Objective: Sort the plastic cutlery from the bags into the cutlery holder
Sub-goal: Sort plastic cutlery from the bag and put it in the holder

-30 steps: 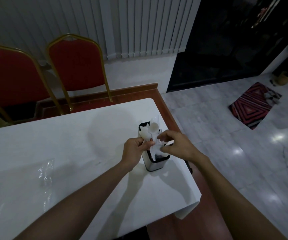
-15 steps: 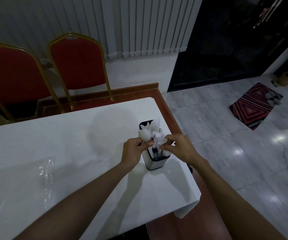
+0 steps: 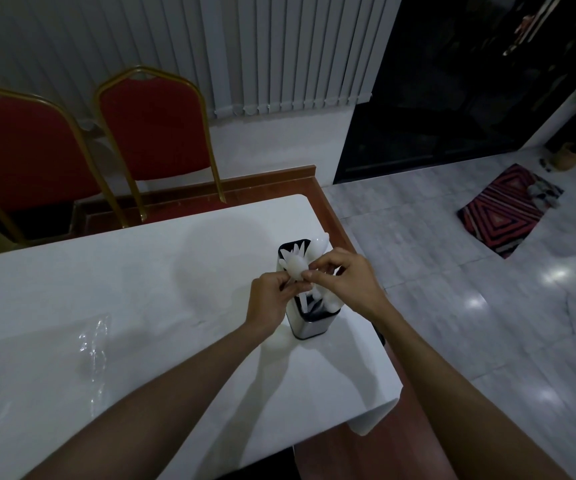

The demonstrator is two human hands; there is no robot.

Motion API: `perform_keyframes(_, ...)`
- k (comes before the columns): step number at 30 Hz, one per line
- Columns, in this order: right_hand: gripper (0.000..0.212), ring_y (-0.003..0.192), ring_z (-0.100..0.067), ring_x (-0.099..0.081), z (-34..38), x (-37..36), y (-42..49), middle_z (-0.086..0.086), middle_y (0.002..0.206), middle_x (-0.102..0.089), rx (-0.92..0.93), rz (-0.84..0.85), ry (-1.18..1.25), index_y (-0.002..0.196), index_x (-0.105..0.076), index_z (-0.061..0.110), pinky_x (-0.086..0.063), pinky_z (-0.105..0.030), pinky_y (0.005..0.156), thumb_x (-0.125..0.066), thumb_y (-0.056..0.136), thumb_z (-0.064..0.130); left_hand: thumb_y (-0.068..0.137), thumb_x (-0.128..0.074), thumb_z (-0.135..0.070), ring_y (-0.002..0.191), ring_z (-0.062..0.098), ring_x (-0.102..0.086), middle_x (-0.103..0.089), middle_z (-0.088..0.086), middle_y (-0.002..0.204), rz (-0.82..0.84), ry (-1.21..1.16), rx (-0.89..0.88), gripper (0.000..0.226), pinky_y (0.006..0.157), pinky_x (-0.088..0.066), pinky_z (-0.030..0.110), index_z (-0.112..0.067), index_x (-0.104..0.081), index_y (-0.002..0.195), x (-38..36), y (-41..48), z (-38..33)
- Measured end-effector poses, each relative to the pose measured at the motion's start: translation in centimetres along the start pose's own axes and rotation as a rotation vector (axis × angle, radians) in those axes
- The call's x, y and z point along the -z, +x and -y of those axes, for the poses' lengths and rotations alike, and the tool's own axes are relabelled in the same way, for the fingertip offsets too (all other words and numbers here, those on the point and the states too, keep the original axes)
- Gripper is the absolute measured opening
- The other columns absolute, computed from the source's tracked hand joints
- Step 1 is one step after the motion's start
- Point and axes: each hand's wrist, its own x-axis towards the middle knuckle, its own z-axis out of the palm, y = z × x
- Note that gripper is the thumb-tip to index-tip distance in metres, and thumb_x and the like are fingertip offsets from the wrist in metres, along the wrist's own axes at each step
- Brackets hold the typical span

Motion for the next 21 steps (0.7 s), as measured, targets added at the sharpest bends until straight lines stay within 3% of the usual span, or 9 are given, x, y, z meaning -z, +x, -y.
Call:
perform_keyframes(4,0.010,0.070,-0.004,-0.060,-0.3,-0.1,0.2,0.005,0.079,-0.069,-0.009,0.032,0.051,0.079,-0.077,0.020,-0.044,-0.015,0.064,-0.082,0.073,0.025,0.078,-0.076,-0.022,0.046,-0.003,-0.044,-0.050,-0.013,0.049,0.027,-0.017,0.021,0.019,0.049,-0.033,0.009,-0.004,-0.072,0.073,0.3,0.0,-0.3)
perform_keyframes(6,0.008,0.069,-0.008,-0.060,-0.3,-0.1,0.2,0.003,0.078,-0.070,-0.009,0.044,0.081,0.078,-0.076,0.019,-0.046,-0.022,0.066,-0.081,0.074,0.023,0.079,-0.075,-0.023,0.048,-0.001,-0.043,-0.049,-0.013,0.047,0.040,-0.034,0.017,0.015,0.049,-0.032,0.009,-0.013,-0.068,0.070,0.3,-0.1,-0.2)
perform_keyframes(8,0.009,0.065,-0.008,-0.058,-0.4,0.3,0.4,0.005,0.073,-0.069,-0.024,0.035,0.146,0.079,-0.074,0.015,-0.047,-0.028,0.067,-0.080,0.076,0.020,0.082,-0.071,-0.026,0.060,0.000,-0.052,-0.063,-0.008,0.068,0.038,-0.059,0.005,0.007,0.056,-0.038,0.009,-0.022,-0.067,0.080,0.5,-0.3,0.1)
perform_keyframes(10,0.009,0.063,-0.005,-0.055,-0.8,0.8,0.4,0.010,0.066,-0.065,-0.047,0.029,0.185,0.079,-0.073,0.011,-0.046,-0.027,0.067,-0.079,0.077,0.018,0.090,-0.060,-0.031,0.080,0.003,-0.057,-0.062,0.001,0.092,0.022,-0.064,0.003,0.010,0.070,-0.042,0.010,-0.027,-0.064,0.098,0.7,-0.5,0.6)
perform_keyframes(13,0.010,0.063,-0.005,-0.055,-1.7,1.5,0.1,0.011,0.066,-0.064,-0.080,0.046,0.174,0.078,-0.072,0.011,-0.045,-0.025,0.067,-0.079,0.078,0.019,0.100,-0.036,-0.037,0.089,0.009,-0.052,-0.050,0.002,0.099,-0.003,-0.090,0.042,0.025,0.084,-0.044,0.023,-0.029,-0.056,0.113,1.1,-0.8,1.4)
perform_keyframes(15,0.009,0.065,-0.004,-0.059,-2.2,1.8,-0.3,0.009,0.070,-0.068,-0.086,0.062,0.141,0.076,-0.072,0.016,-0.046,-0.021,0.066,-0.079,0.077,0.021,0.101,-0.033,-0.035,0.091,0.008,-0.053,-0.048,0.003,0.100,-0.009,-0.145,0.064,0.031,0.083,-0.045,0.018,-0.028,-0.057,0.119,1.2,-0.8,1.6)
perform_keyframes(17,0.010,0.066,-0.001,-0.059,-2.7,2.0,-0.6,0.008,0.072,-0.070,-0.102,0.082,0.106,0.073,-0.071,0.020,-0.043,-0.015,0.063,-0.081,0.076,0.021,0.100,-0.041,-0.033,0.092,0.011,-0.057,-0.053,0.002,0.097,-0.014,-0.224,0.074,0.027,0.081,-0.046,0.015,-0.025,-0.063,0.113,1.2,-0.7,1.5)
perform_keyframes(21,0.011,0.071,0.001,-0.054,-3.7,2.0,-1.0,0.009,0.075,-0.068,-0.164,0.131,-0.003,0.071,-0.071,0.021,-0.039,-0.012,0.064,-0.082,0.072,0.019,0.092,-0.057,-0.018,0.087,0.016,-0.062,-0.069,0.002,0.091,-0.065,-0.290,0.079,0.009,0.082,-0.045,0.026,-0.017,-0.066,0.093,1.1,-0.5,1.3)
